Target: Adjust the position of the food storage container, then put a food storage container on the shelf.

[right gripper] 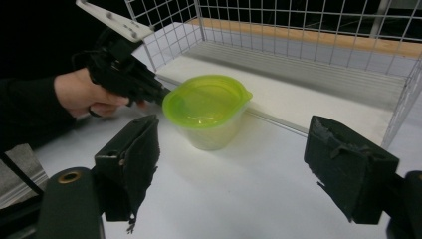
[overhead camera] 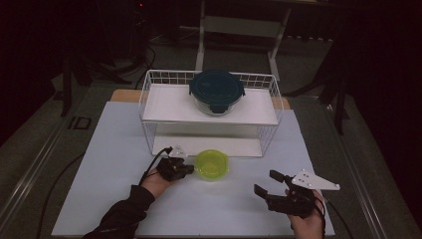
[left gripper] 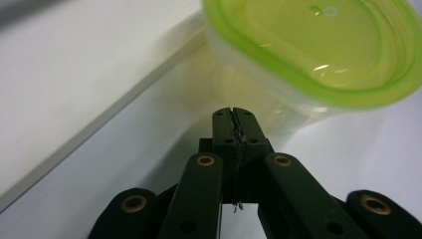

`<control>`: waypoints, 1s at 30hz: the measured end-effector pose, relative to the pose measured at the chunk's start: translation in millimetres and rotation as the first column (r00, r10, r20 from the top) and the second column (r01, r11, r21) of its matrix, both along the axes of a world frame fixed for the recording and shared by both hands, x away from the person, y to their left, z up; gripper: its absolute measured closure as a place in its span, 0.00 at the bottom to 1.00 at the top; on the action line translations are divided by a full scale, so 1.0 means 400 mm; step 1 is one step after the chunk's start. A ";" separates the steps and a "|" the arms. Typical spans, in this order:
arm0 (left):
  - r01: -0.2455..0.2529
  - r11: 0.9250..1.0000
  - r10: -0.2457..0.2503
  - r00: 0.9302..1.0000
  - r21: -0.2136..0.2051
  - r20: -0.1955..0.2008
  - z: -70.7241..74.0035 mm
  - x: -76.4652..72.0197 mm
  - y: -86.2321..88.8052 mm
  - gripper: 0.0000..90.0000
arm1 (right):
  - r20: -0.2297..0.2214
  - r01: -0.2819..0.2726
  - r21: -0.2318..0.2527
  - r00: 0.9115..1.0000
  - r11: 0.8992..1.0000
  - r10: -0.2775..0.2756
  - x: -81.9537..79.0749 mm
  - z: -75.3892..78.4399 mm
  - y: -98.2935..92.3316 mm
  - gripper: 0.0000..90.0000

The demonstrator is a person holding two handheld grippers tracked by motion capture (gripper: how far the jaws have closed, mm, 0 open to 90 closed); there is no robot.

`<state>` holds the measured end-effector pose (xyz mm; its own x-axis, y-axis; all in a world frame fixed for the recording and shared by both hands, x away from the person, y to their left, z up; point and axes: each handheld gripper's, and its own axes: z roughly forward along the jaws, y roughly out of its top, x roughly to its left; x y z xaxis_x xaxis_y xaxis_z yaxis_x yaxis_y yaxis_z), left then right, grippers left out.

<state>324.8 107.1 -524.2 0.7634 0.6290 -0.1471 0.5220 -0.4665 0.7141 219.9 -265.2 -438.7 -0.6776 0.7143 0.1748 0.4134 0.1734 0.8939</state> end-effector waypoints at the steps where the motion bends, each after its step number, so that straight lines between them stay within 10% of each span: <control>1: -0.005 1.000 0.005 1.000 0.000 -0.001 0.002 -0.003 0.006 0.98 | -0.002 0.000 0.001 1.000 1.000 0.000 0.001 0.000 0.000 0.24; 8: -0.033 0.999 0.033 0.999 -0.022 0.005 0.042 -0.041 0.061 0.83 | 0.026 0.017 -0.017 1.000 1.000 -0.017 -0.001 0.003 0.000 0.22; 23: -0.001 0.985 0.000 1.000 -0.171 -0.009 0.169 -0.108 0.108 0.04 | 0.092 0.014 -0.029 0.996 0.999 -0.011 -0.002 0.035 0.003 0.18; 30: -0.015 0.981 0.022 0.999 -0.193 0.033 0.219 -0.126 0.106 0.01 | 0.044 -0.014 -0.030 0.999 0.999 0.015 0.014 0.033 0.021 0.16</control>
